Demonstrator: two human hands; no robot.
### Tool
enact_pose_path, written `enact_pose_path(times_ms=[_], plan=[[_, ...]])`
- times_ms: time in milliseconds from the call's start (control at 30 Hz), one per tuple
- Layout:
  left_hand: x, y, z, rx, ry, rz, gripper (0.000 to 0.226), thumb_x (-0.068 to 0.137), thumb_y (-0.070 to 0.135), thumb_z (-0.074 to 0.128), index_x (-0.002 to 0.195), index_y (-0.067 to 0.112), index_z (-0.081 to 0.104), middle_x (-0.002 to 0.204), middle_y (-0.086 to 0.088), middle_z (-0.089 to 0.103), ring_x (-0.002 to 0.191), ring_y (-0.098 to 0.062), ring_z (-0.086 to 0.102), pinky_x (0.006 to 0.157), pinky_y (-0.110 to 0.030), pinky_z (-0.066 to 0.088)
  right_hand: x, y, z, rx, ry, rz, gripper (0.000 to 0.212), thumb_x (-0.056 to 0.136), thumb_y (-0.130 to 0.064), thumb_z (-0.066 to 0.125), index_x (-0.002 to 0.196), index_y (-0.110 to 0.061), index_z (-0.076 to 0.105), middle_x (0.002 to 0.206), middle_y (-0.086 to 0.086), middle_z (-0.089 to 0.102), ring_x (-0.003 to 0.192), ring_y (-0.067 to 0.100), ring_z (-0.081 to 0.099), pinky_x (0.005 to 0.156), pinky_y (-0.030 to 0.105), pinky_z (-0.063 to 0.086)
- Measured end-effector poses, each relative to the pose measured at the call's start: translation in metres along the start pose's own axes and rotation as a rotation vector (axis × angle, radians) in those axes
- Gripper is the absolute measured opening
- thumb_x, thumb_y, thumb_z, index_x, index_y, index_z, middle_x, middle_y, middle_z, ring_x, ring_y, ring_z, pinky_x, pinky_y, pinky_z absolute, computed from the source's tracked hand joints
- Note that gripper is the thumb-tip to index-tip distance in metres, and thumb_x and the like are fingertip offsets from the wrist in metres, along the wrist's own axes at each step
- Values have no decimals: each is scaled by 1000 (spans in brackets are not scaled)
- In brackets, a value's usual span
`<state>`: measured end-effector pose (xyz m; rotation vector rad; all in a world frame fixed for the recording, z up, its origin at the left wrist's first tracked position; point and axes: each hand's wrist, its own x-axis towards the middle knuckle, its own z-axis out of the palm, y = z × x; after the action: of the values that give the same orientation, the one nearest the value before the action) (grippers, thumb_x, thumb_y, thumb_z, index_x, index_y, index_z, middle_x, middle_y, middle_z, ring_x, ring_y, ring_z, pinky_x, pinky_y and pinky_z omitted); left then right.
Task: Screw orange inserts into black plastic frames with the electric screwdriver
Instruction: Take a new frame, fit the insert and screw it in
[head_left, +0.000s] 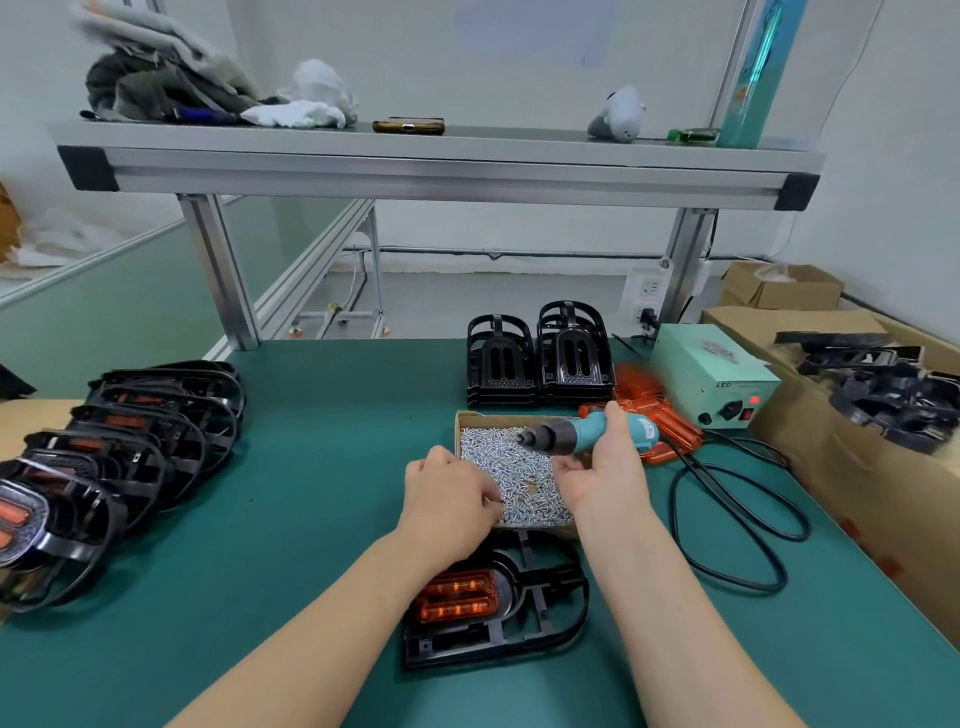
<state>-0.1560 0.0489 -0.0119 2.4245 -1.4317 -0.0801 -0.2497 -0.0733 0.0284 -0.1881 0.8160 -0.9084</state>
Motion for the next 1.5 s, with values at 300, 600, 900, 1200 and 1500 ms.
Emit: enact_pose_path(times_ms=[300, 600, 900, 1200, 1500], plan=[[22, 7, -6, 10, -191, -8, 20, 84, 22, 66, 68, 31, 57, 74, 16, 53, 88, -14, 48, 81, -33, 27, -3, -1, -7, 80, -114, 18, 17, 89, -17, 74, 85, -12, 58, 70, 0, 58, 38, 8, 50, 40, 17, 45], [22, 3, -3, -3, -217, 38, 14, 89, 31, 66, 80, 36, 55, 78, 16, 54, 83, -12, 46, 80, -33, 25, -3, 0, -17, 123, -200, 85, 31, 89, -30, 75, 107, -10, 60, 78, 1, 59, 58, 11, 52, 52, 21, 50], [19, 6, 1, -61, -140, -2, 18, 89, 22, 62, 74, 30, 56, 74, 15, 56, 83, -13, 51, 80, -33, 25, -7, 0, -22, 91, -209, 117, 24, 87, -28, 76, 95, -10, 64, 66, -1, 58, 52, 9, 51, 47, 18, 48], [-5, 4, -8, -513, 96, -84, 21, 87, 15, 70, 74, 31, 65, 76, 14, 67, 80, -4, 61, 84, -18, 43, -11, 0, -30, 71, -250, 21, 24, 86, -28, 77, 88, -10, 61, 64, 0, 61, 46, 9, 55, 41, 19, 48], [-67, -10, -15, -958, 21, -203, 24, 90, 8, 69, 85, 31, 75, 88, -3, 73, 81, -17, 67, 78, -29, 55, -27, 5, -30, 4, -178, -97, 16, 86, -21, 78, 88, -16, 64, 63, -3, 61, 48, 6, 55, 46, 16, 49]])
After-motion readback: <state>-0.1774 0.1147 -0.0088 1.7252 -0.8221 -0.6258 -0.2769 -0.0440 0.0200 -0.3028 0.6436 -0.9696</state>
